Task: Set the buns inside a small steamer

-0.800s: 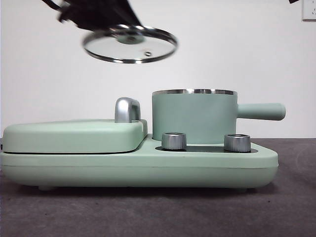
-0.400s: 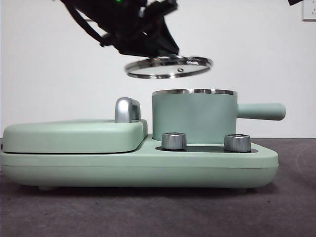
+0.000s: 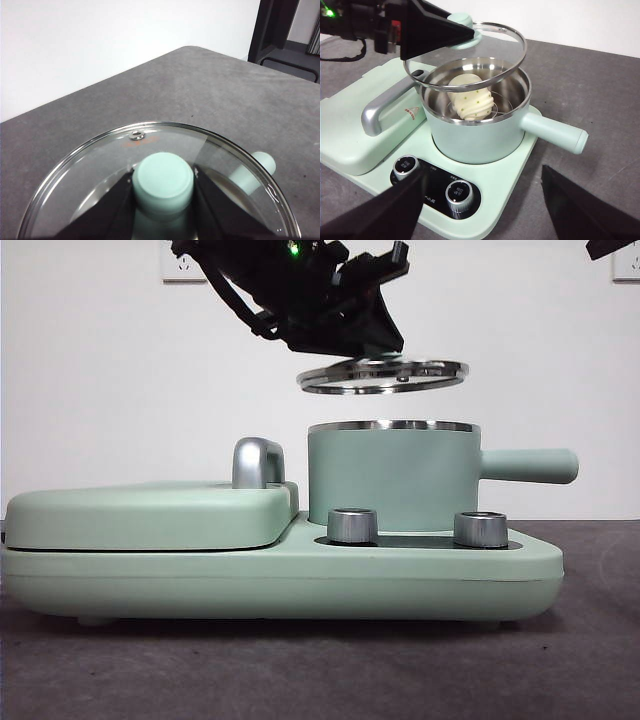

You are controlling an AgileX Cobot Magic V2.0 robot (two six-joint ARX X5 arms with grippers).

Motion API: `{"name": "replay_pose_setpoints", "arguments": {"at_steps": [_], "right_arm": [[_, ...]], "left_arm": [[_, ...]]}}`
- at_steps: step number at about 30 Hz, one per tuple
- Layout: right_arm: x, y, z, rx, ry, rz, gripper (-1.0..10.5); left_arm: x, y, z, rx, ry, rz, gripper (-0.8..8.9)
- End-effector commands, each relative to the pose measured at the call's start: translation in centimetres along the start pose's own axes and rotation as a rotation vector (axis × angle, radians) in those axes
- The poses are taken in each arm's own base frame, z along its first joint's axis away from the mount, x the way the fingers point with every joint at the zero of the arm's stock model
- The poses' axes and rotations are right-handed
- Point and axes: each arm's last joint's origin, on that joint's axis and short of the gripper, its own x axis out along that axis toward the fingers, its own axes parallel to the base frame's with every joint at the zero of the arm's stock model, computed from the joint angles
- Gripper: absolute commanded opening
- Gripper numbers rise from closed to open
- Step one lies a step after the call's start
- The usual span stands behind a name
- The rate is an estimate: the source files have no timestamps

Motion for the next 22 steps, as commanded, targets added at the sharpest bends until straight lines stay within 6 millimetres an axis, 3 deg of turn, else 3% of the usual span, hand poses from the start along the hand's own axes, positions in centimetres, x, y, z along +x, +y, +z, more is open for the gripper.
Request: {"name": "replay_pose_setpoints", "arguments": {"at_steps": [1, 22], "right_arm": [[-0.1, 0.1, 0.2, 0.001, -0.005, 0.002, 3.6], [0.4, 0.1, 0.2, -0.009, 0.017, -0.001, 3.6]], "left_arm": [[0.8, -0.2, 0.5, 0.022, -0.028, -0.006, 0.1], [2.1, -0.6, -1.1, 0.02, 0.016, -0.028, 0.1]]}}
